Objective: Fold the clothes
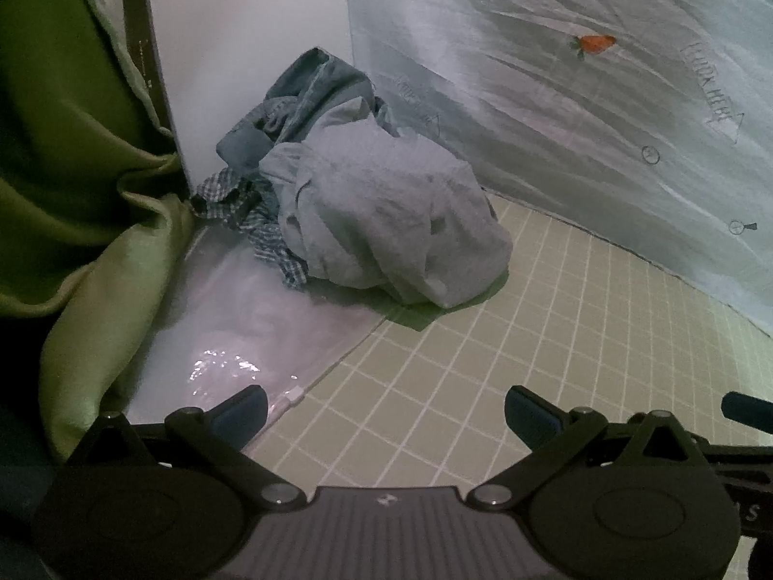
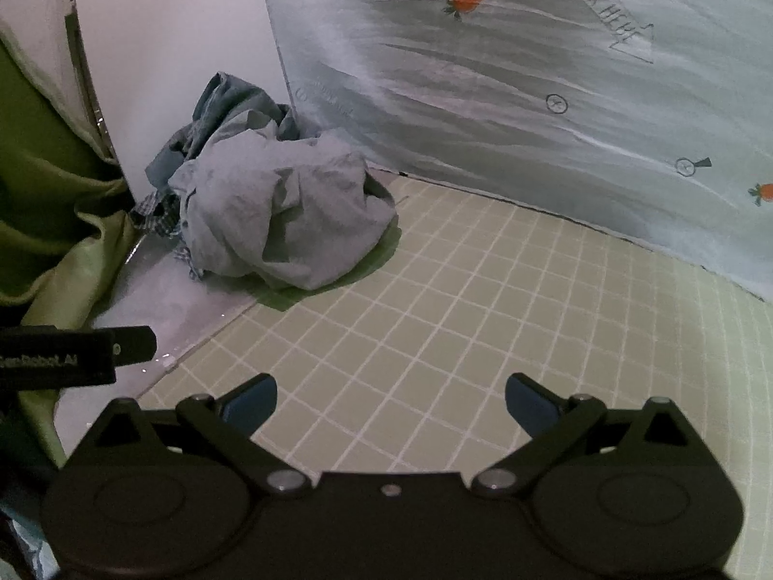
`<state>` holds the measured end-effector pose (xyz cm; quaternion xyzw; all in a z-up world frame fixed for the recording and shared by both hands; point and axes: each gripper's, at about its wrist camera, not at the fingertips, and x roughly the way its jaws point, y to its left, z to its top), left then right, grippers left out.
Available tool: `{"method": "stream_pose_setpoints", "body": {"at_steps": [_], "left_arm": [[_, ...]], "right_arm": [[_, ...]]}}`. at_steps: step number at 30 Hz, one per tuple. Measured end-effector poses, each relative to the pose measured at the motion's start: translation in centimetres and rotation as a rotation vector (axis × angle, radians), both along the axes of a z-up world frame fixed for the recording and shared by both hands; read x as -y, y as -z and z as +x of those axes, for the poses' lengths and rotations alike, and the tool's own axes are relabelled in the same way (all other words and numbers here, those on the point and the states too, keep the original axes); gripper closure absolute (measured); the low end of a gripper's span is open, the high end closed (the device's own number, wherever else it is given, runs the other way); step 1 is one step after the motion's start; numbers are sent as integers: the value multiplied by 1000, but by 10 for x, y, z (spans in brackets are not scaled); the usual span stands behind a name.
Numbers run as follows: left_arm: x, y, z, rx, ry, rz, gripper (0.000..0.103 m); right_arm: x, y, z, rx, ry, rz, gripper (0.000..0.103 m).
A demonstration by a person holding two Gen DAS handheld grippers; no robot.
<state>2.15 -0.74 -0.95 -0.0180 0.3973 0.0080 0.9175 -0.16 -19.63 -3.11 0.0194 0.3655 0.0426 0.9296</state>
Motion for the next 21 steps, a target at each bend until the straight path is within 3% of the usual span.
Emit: {"method": "stream_pose_setpoints", "body": {"at_steps": [13, 21], "left_arm": [[-21, 18, 74, -59, -83, -35, 0], [-59, 26, 154, -66, -167, -69, 5]], "right_arm": [[-5, 16, 81, -35, 10, 2, 4], [-19, 21, 163, -43, -6, 16, 9]]}}
